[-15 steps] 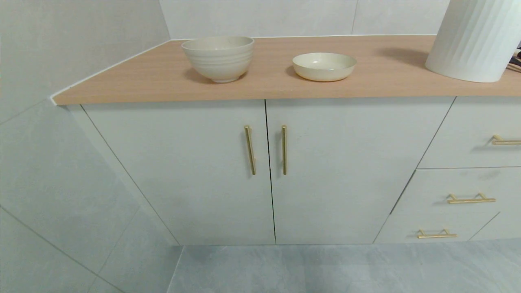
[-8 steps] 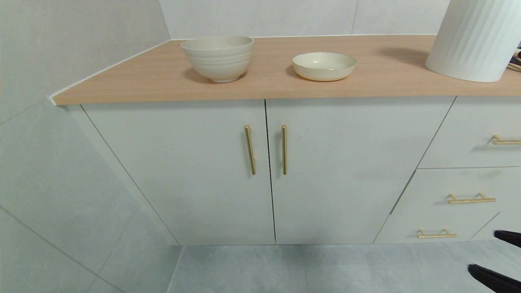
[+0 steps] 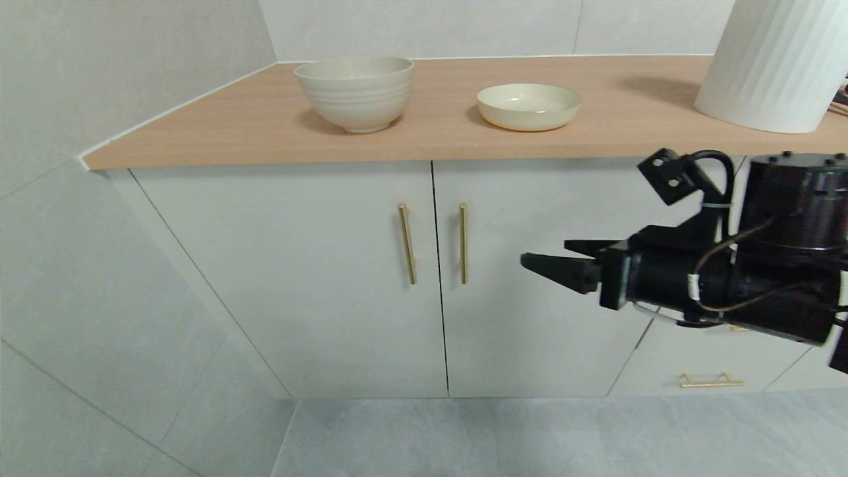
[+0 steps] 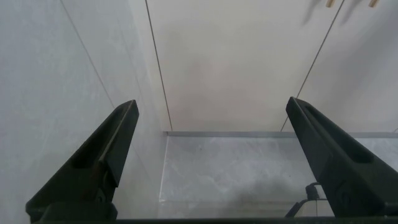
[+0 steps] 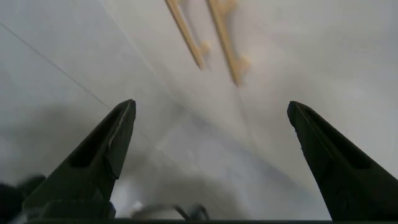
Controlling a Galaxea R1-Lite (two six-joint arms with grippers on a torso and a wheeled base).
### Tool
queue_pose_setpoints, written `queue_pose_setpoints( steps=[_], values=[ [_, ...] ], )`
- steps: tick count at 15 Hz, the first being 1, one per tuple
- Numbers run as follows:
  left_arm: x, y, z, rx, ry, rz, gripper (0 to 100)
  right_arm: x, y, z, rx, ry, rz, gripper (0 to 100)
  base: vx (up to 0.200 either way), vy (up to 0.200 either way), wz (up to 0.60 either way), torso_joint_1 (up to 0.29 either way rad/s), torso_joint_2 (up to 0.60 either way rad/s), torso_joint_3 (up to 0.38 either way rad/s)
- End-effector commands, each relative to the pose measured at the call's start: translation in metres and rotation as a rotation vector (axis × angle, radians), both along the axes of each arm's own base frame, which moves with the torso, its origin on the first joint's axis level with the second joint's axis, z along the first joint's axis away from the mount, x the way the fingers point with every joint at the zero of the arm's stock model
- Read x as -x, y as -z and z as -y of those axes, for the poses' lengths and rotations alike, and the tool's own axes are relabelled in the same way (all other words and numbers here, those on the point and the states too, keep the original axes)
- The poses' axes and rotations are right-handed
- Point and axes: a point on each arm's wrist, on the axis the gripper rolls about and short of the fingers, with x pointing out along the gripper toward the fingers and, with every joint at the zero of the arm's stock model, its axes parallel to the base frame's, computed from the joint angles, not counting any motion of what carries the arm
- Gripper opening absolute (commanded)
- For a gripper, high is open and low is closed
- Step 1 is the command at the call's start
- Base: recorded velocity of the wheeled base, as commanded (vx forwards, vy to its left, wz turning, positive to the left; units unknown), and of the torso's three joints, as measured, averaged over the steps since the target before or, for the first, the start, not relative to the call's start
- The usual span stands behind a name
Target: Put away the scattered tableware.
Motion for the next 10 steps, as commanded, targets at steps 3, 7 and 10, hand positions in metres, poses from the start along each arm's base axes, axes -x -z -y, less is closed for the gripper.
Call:
queue_pose_setpoints(
  steps=[3,7,10],
  values=[
    [0.0,0.0,0.0,0.0,0.0,0.0,100,-0.052,0.02,-0.058,-0.022,-0.05,-0.047,100,0.0,0.0,0.0,0.0,0.0,0.0],
    [0.0,0.0,0.0,0.0,0.0,-0.001,100,-0.061,0.036,-0.075,-0.144,-0.058,-0.085,100,0.0,0.0,0.0,0.0,0.0,0.0],
    [0.0,0.0,0.0,0.0,0.0,-0.001,100,-0.065,0.046,-0.083,-0.145,-0.07,-0.081,100,0.0,0.0,0.0,0.0,0.0,0.0]
  ],
)
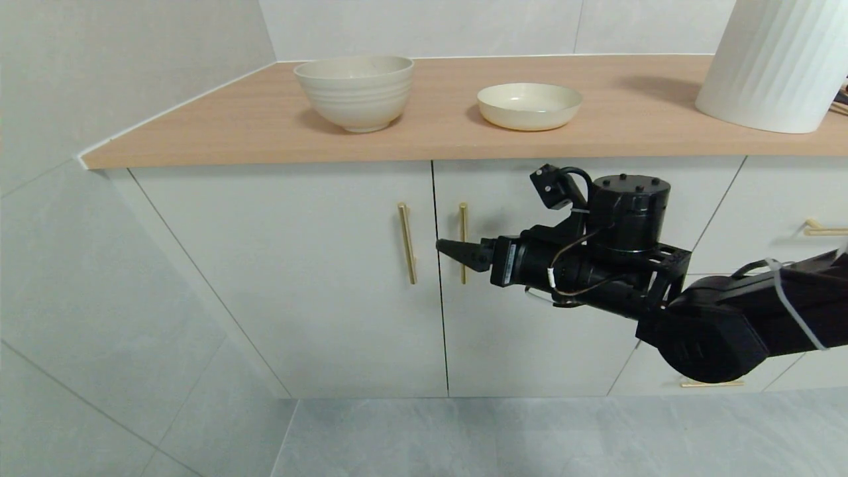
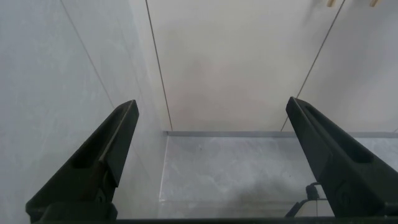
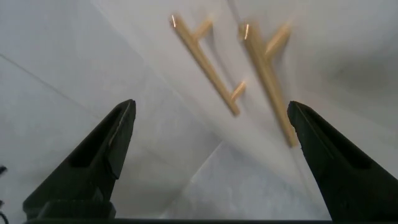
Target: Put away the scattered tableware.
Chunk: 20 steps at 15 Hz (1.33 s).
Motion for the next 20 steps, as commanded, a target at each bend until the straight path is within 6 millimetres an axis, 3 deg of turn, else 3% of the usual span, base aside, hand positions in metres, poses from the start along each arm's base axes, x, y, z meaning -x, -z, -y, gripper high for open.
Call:
queue_pose_setpoints(
  steps=[1,14,20],
  values=[
    [0.0,0.0,0.0,0.0,0.0,-0.002,100,-0.004,0.015,-0.008,0.021,-0.01,-0.028,100,0.0,0.0,0.0,0.0,0.0,0.0],
    [0.0,0.0,0.0,0.0,0.0,-0.002,100,-0.037,0.023,-0.02,-0.1,0.042,0.026,100,0.0,0.0,0.0,0.0,0.0,0.0],
    [0.0,0.0,0.0,0.0,0.0,-0.002,100,-0.03,0.029,-0.03,-0.108,0.011,0.008,100,0.0,0.0,0.0,0.0,0.0,0.0]
  ],
)
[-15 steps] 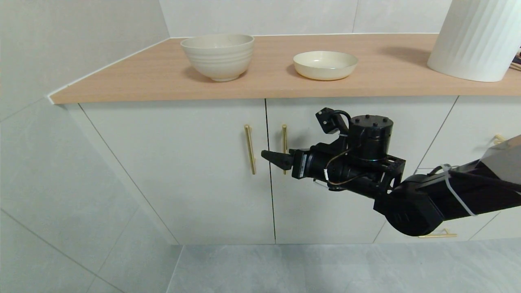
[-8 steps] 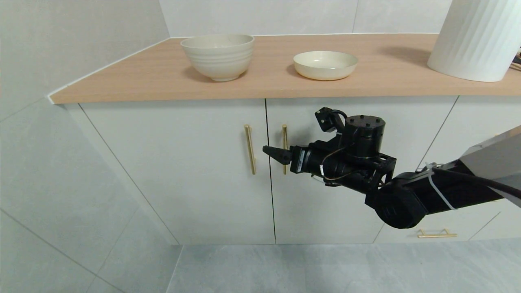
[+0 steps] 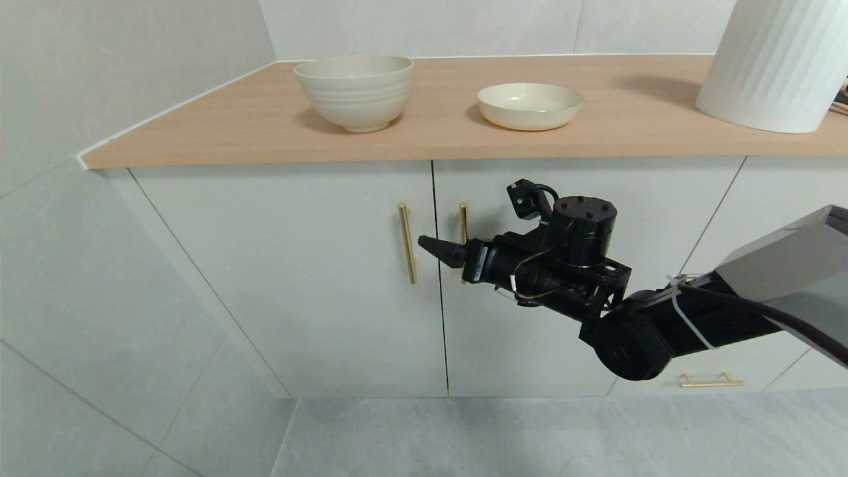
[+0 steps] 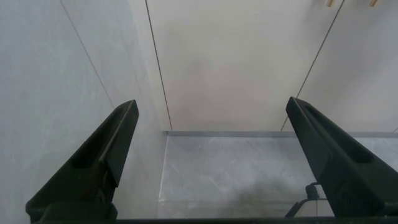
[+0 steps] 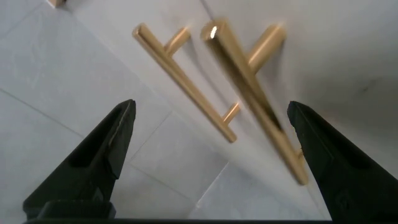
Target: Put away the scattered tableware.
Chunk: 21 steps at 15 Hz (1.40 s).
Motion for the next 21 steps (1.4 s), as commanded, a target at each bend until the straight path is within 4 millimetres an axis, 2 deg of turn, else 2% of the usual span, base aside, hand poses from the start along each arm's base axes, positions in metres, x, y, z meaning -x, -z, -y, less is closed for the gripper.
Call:
queue_pose_setpoints(
  steps=[1,8,11,14,16,21],
  values=[
    [0.0,0.0,0.0,0.0,-0.001,-0.001,100,0.004,0.0,-0.004,-0.007,-0.014,-0.011,100,0.0,0.0,0.0,0.0,0.0,0.0],
    [0.0,0.0,0.0,0.0,-0.001,-0.001,100,0.034,-0.007,-0.004,-0.008,-0.108,-0.04,100,0.0,0.0,0.0,0.0,0.0,0.0],
    [0.0,0.0,0.0,0.0,-0.001,-0.001,100,0.049,-0.011,0.006,0.004,-0.129,-0.051,100,0.0,0.0,0.0,0.0,0.0,0.0],
    [0.0,0.0,0.0,0.0,-0.001,0.001,100,0.079,-0.02,0.03,0.019,-0.178,-0.058,100,0.0,0.0,0.0,0.0,0.0,0.0],
    [0.0,0.0,0.0,0.0,-0.001,0.001,100,0.106,-0.019,0.046,0.039,-0.263,-0.083,100,0.0,0.0,0.0,0.0,0.0,0.0],
    [0.0,0.0,0.0,0.0,-0.001,-0.001,100,0.143,-0.019,0.066,0.055,-0.372,-0.1,100,0.0,0.0,0.0,0.0,0.0,0.0]
  ],
)
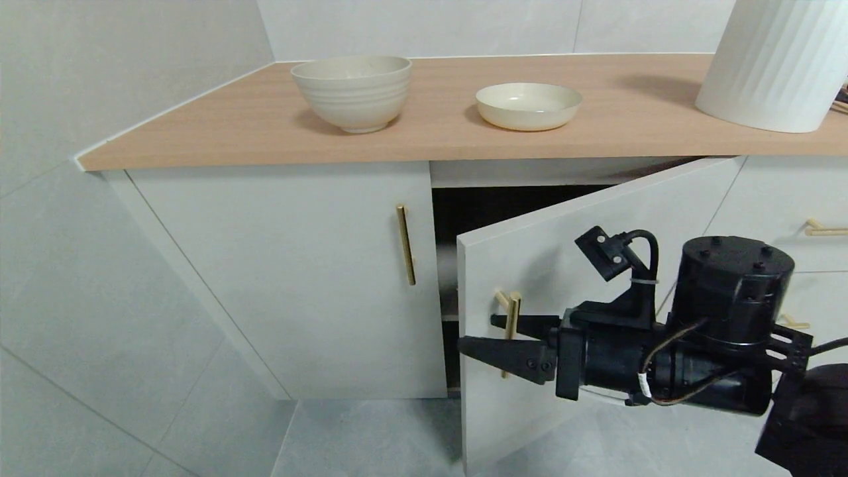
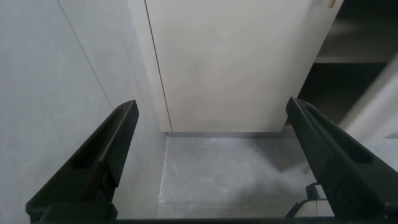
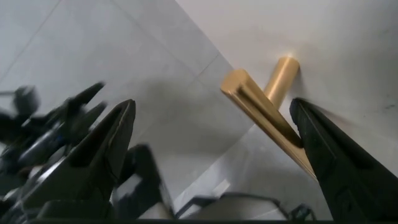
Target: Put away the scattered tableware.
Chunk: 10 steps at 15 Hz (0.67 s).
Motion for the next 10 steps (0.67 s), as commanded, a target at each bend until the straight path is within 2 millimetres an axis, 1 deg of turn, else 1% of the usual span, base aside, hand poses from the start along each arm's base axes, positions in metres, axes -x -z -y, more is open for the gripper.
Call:
queue_pose_setpoints(
  steps=[1,3,6,7,8,9,10],
  values=[
    [0.0,0.0,0.0,0.001,-0.001,-0.002,100,0.021,-0.008,0.008,-0.018,-0.04,0.019,100,0.0,0.0,0.0,0.0,0.0,0.0],
    [0.0,0.0,0.0,0.001,-0.001,-0.002,100,0.029,-0.004,0.009,-0.007,-0.058,0.006,100,0.0,0.0,0.0,0.0,0.0,0.0],
    [0.0,-0.002,0.0,0.001,0.001,0.01,100,0.033,0.0,0.012,0.006,-0.063,-0.003,100,0.0,0.0,0.0,0.0,0.0,0.0],
    [0.005,-0.02,0.001,0.007,0.022,0.07,100,0.035,0.004,0.014,0.023,-0.065,0.001,100,0.0,0.0,0.0,0.0,0.0,0.0],
    [0.009,-0.042,0.002,0.024,0.095,0.081,100,0.037,0.011,0.016,0.055,-0.069,0.022,100,0.0,0.0,0.0,0.0,0.0,0.0],
    [0.007,-0.07,0.004,0.062,0.182,0.045,100,0.039,0.017,0.018,0.086,-0.074,0.042,100,0.0,0.0,0.0,0.0,0.0,0.0],
    [-0.003,-0.094,0.005,0.121,0.251,-0.008,100,0.04,0.018,0.019,0.093,-0.076,0.052,100,0.0,0.0,0.0,0.0,0.0,0.0]
  ],
)
